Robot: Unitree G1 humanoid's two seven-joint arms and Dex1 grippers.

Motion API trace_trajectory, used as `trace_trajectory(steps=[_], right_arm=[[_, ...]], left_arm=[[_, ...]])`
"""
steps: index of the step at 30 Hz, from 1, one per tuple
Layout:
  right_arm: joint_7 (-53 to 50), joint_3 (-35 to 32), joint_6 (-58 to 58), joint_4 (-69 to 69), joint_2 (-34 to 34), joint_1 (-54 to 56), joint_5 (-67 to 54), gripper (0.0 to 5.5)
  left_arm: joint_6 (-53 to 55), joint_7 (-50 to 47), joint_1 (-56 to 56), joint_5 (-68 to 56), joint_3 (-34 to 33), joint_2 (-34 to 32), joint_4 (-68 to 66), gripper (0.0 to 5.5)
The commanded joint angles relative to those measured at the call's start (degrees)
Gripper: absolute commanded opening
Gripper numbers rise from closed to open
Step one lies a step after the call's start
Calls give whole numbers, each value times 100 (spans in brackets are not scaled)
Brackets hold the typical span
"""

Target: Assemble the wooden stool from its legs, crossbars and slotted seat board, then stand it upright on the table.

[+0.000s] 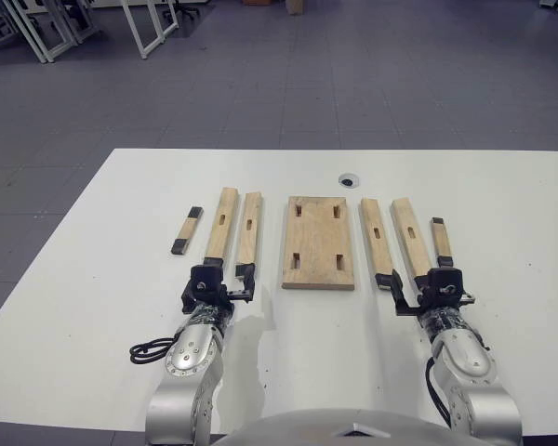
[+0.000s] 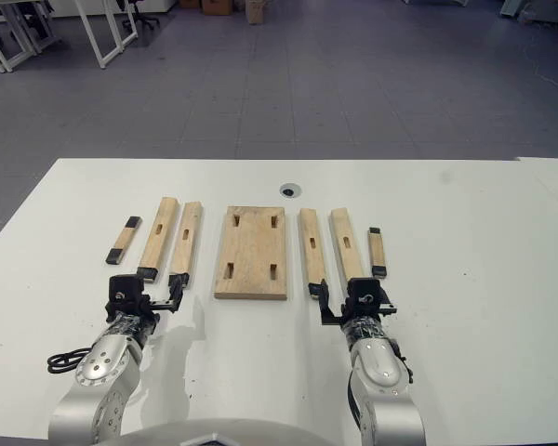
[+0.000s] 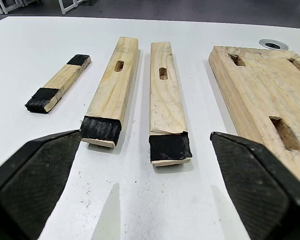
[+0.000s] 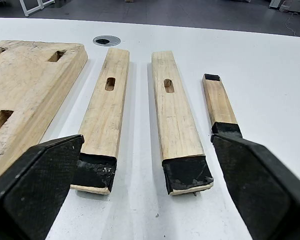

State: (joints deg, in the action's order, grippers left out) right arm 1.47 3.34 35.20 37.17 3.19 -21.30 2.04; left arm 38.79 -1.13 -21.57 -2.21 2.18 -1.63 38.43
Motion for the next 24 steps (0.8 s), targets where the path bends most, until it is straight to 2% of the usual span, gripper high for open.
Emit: trace_trajectory(steps=[1,24], right_arm=[[-24,22,85,42,-12,21,-4,469],[1,146,60,33,17,-39,-10,469]], left_arm=[[100,19,85,-5,15,-26,55,474],[71,59,-31,9,114,-19,55,474]])
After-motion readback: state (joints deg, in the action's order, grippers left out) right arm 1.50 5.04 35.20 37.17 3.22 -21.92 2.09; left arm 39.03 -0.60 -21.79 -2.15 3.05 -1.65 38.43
